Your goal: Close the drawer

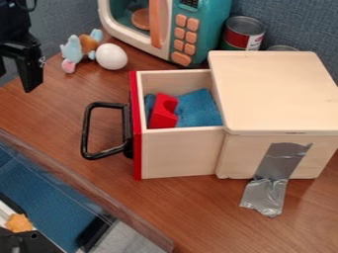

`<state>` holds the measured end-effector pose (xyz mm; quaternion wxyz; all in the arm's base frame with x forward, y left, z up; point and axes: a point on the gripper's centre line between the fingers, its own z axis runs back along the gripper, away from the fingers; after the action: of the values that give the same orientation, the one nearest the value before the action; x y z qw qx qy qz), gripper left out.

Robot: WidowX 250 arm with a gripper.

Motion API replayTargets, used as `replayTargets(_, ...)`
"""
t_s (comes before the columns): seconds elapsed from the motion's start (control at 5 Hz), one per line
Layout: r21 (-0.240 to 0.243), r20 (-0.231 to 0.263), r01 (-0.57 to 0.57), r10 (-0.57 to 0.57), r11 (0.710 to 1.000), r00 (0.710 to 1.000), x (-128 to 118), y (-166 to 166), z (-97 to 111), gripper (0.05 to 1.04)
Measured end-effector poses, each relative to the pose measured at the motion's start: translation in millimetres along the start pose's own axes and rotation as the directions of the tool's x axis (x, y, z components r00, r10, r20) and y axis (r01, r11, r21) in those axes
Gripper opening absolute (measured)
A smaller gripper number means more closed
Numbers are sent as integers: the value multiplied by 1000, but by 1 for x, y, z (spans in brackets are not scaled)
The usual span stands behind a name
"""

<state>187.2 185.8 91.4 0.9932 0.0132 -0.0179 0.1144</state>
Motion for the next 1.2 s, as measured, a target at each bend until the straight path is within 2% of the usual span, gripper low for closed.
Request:
replayTargets(0.2,-11,-17,14,-14,1000,1000,-2,-1,-7,1001)
replayTargets(0.4,38,49,205,-207,978,977,-4,6,-13,1001)
replayTargets(0.6,61,92,427,-431,902,898,-5,2,-19,1001)
replayTargets(0.8,94,119,577,-584,811,803,-7,-6,-27,1001)
replayTargets(1.2,67,112,688,-691,723,714,-3,-40,-42,1001)
